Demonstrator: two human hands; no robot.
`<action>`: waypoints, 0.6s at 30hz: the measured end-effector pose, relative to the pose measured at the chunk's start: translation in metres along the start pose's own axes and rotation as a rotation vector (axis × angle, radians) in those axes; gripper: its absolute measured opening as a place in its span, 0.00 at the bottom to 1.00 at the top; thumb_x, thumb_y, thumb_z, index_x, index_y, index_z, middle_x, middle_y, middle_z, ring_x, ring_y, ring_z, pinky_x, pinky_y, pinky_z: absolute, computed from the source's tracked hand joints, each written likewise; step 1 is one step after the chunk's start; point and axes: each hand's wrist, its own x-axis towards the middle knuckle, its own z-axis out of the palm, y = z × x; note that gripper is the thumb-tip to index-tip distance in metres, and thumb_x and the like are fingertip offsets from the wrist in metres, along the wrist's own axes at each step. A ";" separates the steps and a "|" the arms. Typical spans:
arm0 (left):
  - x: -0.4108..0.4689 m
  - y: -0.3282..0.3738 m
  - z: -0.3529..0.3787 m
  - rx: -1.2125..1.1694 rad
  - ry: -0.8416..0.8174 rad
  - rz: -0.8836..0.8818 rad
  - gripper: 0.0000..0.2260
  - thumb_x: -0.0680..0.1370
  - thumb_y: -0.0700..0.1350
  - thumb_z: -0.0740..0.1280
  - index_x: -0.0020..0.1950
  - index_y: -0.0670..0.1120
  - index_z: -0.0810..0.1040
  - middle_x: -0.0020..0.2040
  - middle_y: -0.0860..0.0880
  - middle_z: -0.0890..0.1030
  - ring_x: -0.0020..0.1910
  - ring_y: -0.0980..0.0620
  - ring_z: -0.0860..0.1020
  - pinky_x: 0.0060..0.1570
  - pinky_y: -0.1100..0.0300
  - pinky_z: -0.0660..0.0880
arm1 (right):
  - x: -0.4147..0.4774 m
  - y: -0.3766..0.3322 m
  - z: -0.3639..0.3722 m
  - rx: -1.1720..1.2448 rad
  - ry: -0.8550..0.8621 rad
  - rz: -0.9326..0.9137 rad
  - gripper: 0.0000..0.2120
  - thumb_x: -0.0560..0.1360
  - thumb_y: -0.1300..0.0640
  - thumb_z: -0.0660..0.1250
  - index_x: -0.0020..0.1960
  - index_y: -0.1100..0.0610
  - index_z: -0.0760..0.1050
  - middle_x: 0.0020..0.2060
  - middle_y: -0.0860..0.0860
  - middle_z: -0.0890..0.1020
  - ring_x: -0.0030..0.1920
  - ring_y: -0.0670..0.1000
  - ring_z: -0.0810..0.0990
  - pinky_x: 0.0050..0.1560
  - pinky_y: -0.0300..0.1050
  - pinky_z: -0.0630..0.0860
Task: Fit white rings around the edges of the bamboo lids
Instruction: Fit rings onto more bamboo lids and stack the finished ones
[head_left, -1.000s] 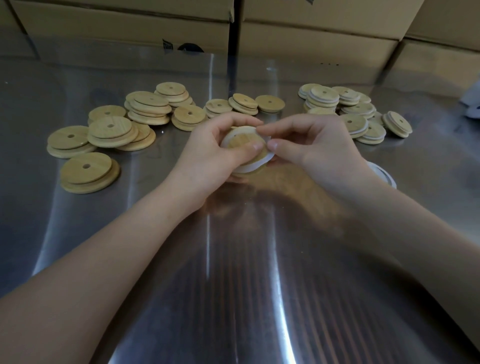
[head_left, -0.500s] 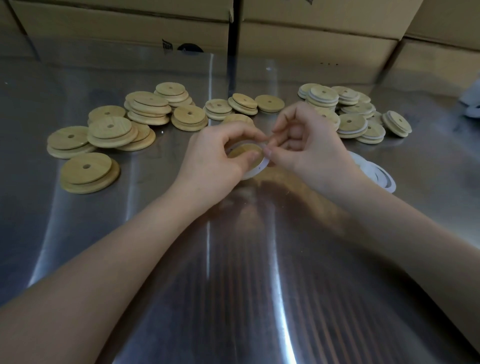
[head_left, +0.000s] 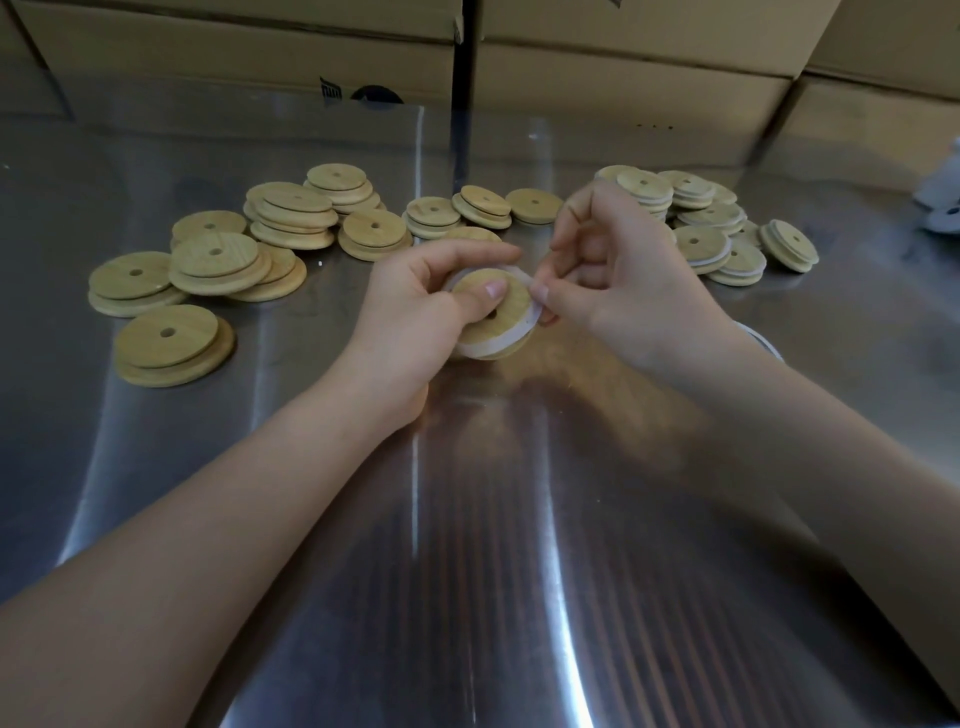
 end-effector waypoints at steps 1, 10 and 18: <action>0.000 0.000 0.000 -0.002 0.000 -0.002 0.12 0.77 0.34 0.67 0.51 0.50 0.84 0.54 0.46 0.84 0.56 0.48 0.82 0.59 0.45 0.78 | 0.000 0.001 0.000 0.012 0.014 0.006 0.17 0.73 0.71 0.68 0.44 0.52 0.65 0.35 0.55 0.79 0.34 0.55 0.81 0.41 0.52 0.82; 0.000 -0.001 -0.001 -0.011 -0.008 0.016 0.11 0.77 0.34 0.68 0.52 0.48 0.83 0.54 0.45 0.84 0.55 0.47 0.82 0.58 0.45 0.79 | -0.004 0.003 0.008 0.240 0.107 0.111 0.16 0.72 0.72 0.70 0.46 0.56 0.67 0.32 0.52 0.80 0.34 0.53 0.80 0.41 0.52 0.82; 0.002 -0.001 -0.001 0.387 0.027 0.208 0.11 0.73 0.40 0.75 0.51 0.54 0.84 0.50 0.56 0.84 0.52 0.58 0.81 0.57 0.56 0.78 | -0.004 0.005 0.010 0.082 0.124 -0.004 0.19 0.70 0.72 0.71 0.46 0.52 0.66 0.34 0.53 0.80 0.36 0.63 0.79 0.41 0.53 0.78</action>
